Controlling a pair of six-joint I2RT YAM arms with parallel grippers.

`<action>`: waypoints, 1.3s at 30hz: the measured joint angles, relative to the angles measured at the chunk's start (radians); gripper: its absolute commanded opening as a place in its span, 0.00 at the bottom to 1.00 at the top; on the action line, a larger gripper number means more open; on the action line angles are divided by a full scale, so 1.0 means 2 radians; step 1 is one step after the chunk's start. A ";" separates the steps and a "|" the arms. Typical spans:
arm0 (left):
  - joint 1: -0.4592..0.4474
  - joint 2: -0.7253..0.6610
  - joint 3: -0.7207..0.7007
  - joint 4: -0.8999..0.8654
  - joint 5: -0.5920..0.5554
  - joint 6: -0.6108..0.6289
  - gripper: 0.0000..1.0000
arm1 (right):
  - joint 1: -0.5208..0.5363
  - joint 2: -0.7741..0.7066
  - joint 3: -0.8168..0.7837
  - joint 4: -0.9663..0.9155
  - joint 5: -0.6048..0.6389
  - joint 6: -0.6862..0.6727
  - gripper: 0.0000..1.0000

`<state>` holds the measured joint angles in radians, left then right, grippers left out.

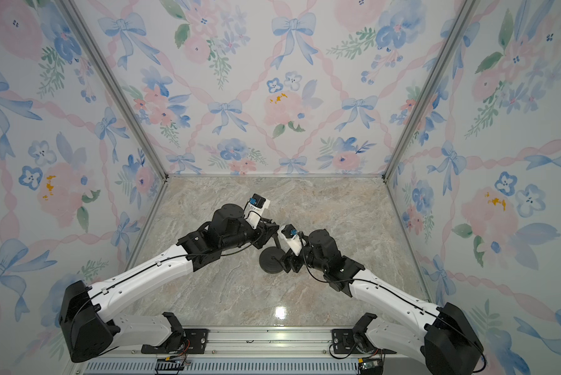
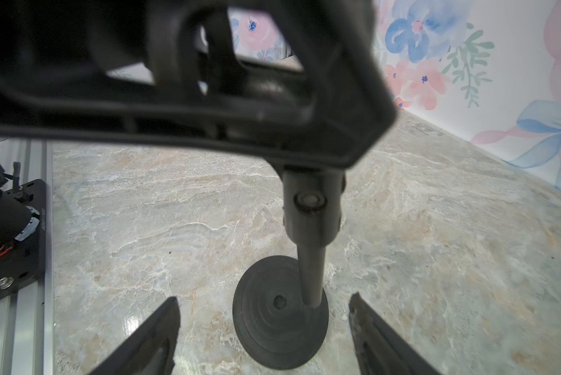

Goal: Assemble a microphone stand
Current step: Hold the microphone stand pole at the microphone stand base.

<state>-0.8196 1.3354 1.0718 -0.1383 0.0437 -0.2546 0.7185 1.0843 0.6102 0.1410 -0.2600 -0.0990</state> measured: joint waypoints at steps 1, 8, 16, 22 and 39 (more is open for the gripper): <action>-0.006 0.012 0.000 -0.006 -0.009 0.007 0.08 | -0.007 -0.002 -0.006 0.006 -0.007 -0.001 0.83; -0.031 0.045 0.006 -0.022 -0.043 0.023 0.05 | -0.033 -0.005 -0.027 0.020 -0.035 -0.006 0.82; -0.027 0.028 0.001 -0.031 -0.057 0.023 0.05 | -0.039 -0.012 -0.032 0.036 -0.039 -0.007 0.82; 0.002 0.012 0.000 -0.033 -0.045 0.005 0.00 | -0.039 -0.013 -0.035 0.040 -0.042 -0.008 0.82; 0.017 0.012 -0.024 -0.025 0.008 -0.027 0.00 | -0.039 -0.015 -0.035 0.040 -0.042 -0.011 0.82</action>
<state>-0.7860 1.3586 1.0245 -0.1886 0.0597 -0.3092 0.6411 1.0546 0.5392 0.2207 -0.3447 -0.1207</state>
